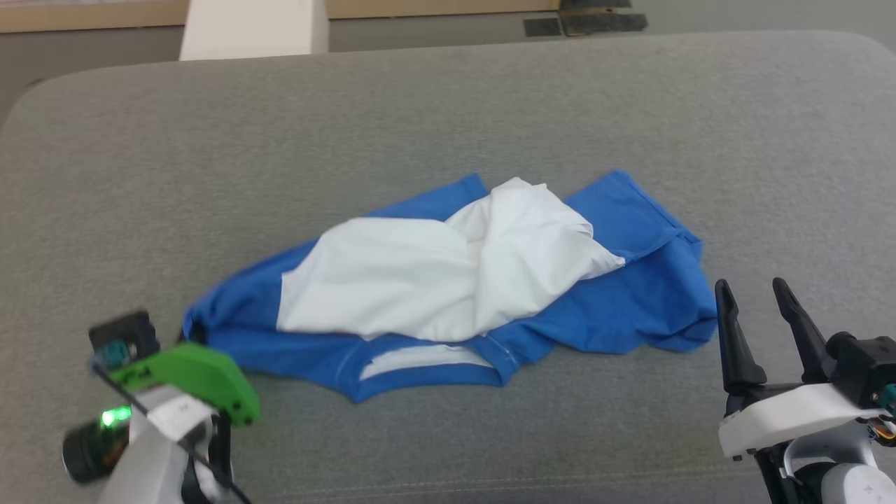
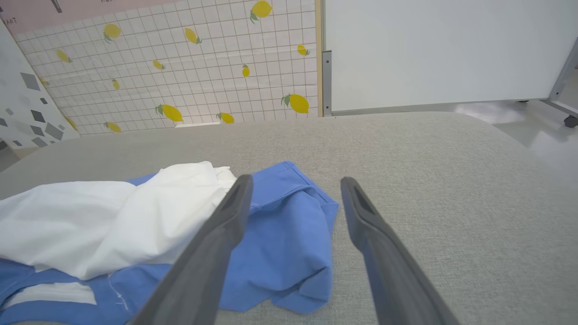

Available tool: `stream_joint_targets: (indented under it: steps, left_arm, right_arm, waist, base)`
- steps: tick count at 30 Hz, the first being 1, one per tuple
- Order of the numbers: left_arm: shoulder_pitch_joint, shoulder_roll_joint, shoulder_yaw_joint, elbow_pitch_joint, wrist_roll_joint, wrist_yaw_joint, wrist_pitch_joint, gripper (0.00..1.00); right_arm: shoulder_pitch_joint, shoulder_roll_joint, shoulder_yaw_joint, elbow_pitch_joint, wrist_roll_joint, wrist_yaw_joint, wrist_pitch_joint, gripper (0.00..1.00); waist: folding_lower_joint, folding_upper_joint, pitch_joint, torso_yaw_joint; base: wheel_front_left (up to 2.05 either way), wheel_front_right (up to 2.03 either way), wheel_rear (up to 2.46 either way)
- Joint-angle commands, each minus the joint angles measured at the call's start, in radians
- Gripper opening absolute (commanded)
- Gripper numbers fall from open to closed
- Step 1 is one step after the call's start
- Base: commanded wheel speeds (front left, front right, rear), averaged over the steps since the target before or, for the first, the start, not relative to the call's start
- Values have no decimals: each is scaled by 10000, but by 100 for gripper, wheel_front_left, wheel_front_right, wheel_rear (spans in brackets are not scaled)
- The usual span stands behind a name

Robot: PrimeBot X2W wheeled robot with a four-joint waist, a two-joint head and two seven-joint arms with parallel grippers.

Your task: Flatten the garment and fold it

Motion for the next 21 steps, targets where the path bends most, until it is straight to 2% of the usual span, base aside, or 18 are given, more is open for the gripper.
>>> stream_joint_targets:
  steps: [1, 2, 3, 4, 8, 13, 17, 21]
  left_arm:
    - [432, 14, 14, -171, -227, 123, 193, 0]
    - [669, -40, 23, -270, -363, 139, 341, 4]
    - [904, -114, 7, -400, -492, 117, 434, 45]
    - [1050, -181, -1, -537, -580, 59, 408, 98]
    - [1371, -651, 237, -1174, -918, -426, -796, 100]
    - [1269, -841, 194, -1324, -327, -1086, -2927, 100]
    - [931, -1071, 193, -1595, 499, -1286, -3364, 100]
    - [634, -1547, 505, -2293, 1445, -1561, -3395, 100]
  right_arm:
    - [98, -1, 5, -56, -37, -15, 62, 100]
    - [110, -1, 26, -51, -36, -15, 113, 100]
    - [125, -1, 40, -44, -37, -15, 173, 100]
    - [127, -1, 75, -46, -51, -15, 218, 100]
    - [-12, -1, 316, -64, -229, -15, 426, 100]
    - [-915, -1, 1069, 72, -815, -15, 961, 100]
    - [-2121, -87, 1903, 639, -1080, -15, 1845, 100]
    - [-3381, -249, 2718, 1681, -961, -15, 3109, 100]
  waist:
    - [0, 0, -205, 406]
    - [0, 0, -211, 457]
    - [0, 0, -229, 529]
    - [0, 0, -231, 571]
    - [0, 0, -201, 742]
    - [0, 0, 30, 1040]
    - [0, 0, 388, 1377]
    - [0, 0, 822, 1773]
  base:
    - [0, 0, 0]
    - [0, 0, 0]
    - [0, 0, 0]
    - [0, 0, 0]
    - [0, 0, 0]
    - [0, 0, 0]
    - [0, 0, 0]
    - [0, 0, 0]
